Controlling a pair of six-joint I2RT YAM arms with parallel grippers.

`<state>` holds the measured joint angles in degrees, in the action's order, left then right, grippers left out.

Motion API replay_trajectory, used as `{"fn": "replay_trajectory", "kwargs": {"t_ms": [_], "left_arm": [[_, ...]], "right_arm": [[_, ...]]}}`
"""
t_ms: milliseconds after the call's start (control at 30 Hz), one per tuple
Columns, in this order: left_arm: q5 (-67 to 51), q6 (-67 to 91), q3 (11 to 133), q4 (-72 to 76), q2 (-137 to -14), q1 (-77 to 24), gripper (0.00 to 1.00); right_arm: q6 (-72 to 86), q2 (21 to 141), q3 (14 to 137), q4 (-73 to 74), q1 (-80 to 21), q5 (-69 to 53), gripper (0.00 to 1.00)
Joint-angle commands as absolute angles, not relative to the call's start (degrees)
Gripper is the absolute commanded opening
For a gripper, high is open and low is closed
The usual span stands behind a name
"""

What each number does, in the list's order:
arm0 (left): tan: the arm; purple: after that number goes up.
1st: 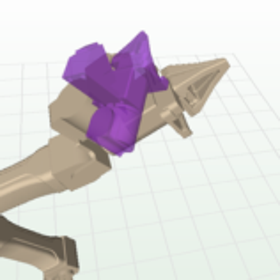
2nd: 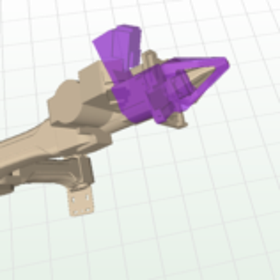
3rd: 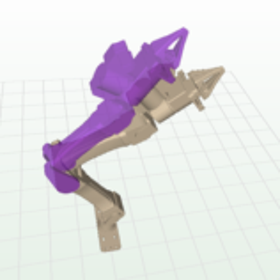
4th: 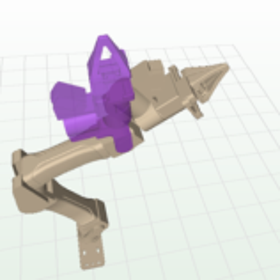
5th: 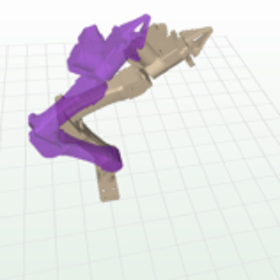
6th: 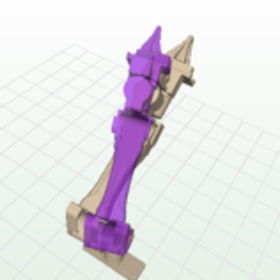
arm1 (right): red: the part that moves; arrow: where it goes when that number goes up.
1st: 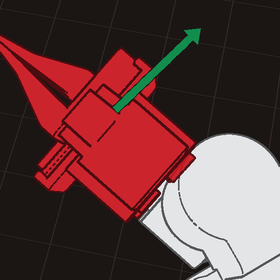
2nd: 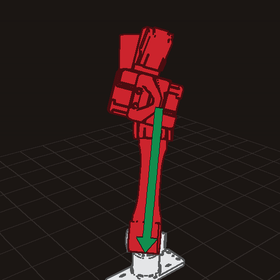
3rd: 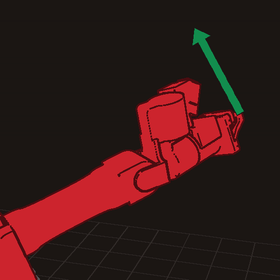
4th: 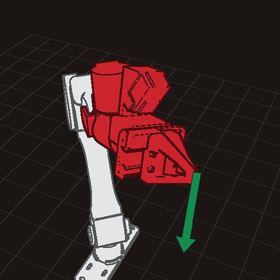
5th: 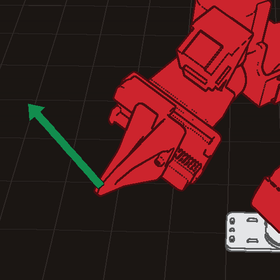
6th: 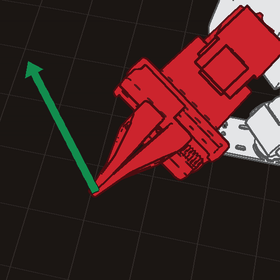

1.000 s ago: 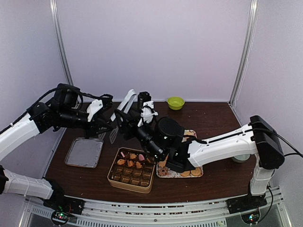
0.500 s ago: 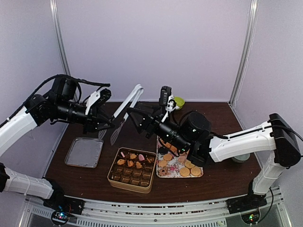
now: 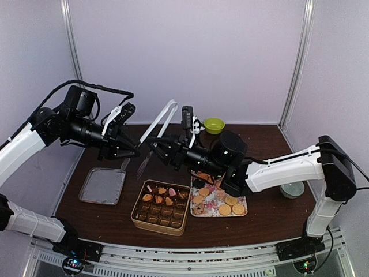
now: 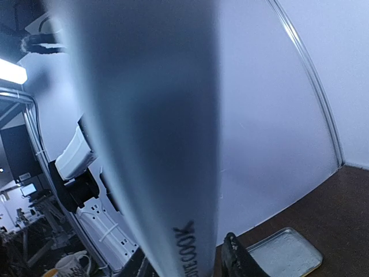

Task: Pack the cookies
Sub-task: Pass from the left arm to the right

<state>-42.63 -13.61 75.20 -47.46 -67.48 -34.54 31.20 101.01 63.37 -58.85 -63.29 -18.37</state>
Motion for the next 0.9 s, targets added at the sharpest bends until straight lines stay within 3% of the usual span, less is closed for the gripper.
{"fn": "replay_trajectory", "kwargs": {"t_ms": [0,100,167,300,467,667,867], "left_arm": [[-48.7,-14.7,79.8,-50.2,-68.8,-34.2,0.08],[-49.6,-14.9,81.1,-51.7,-69.4,-34.3,0.08],[-49.4,-15.0,81.1,-51.7,-69.5,-34.3,0.15],[-40.9,-15.4,81.0,-50.9,-69.2,-34.2,0.54],[-27.4,-16.2,80.5,-47.2,-67.8,-34.2,0.78],[-26.7,-16.3,79.4,-45.9,-67.6,-34.3,0.82],[-23.9,-16.4,75.8,-45.1,-67.0,-34.5,0.74]], "right_arm": [[28.8,98.8,63.8,-54.8,-63.2,-21.7,0.32],[26.9,97.3,63.7,-51.0,-63.2,-21.4,0.19],[25.8,96.1,63.4,-49.3,-63.3,-19.6,0.13],[21.1,94.0,64.2,-43.0,-64.4,-9.8,0.02],[13.6,94.0,69.9,-29.6,-67.6,5.0,0.00],[10.5,96.4,76.9,-23.3,-70.9,17.4,0.00],[9.2,99.6,84.1,-20.0,-73.0,22.0,0.00]]}}
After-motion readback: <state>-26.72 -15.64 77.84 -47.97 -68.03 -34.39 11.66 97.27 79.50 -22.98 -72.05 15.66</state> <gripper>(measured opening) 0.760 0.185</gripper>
